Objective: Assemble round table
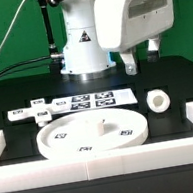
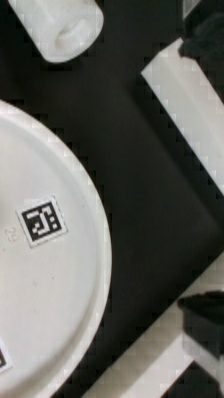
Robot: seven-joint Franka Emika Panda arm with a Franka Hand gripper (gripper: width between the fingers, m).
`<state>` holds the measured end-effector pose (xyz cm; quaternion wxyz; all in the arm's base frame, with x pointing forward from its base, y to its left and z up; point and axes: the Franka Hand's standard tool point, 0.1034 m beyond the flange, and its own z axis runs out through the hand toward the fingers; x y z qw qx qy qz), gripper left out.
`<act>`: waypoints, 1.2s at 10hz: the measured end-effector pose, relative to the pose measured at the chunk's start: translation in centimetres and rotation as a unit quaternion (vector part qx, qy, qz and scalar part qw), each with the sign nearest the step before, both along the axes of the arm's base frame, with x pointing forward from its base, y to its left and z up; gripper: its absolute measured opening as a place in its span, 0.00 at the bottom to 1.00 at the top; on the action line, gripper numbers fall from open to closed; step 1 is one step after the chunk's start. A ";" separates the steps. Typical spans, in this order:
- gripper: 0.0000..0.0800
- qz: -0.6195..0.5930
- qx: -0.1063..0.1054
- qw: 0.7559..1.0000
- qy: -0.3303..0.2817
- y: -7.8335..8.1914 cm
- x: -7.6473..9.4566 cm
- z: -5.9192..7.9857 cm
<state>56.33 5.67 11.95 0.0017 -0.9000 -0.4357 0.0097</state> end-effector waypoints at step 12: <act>0.81 0.077 0.012 0.997 0.011 -8.5 0.4 -5.8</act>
Offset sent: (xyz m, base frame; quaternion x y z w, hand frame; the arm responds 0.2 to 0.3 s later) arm 0.0000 0.0000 0.0000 0.0000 0.0000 0.0000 1.0000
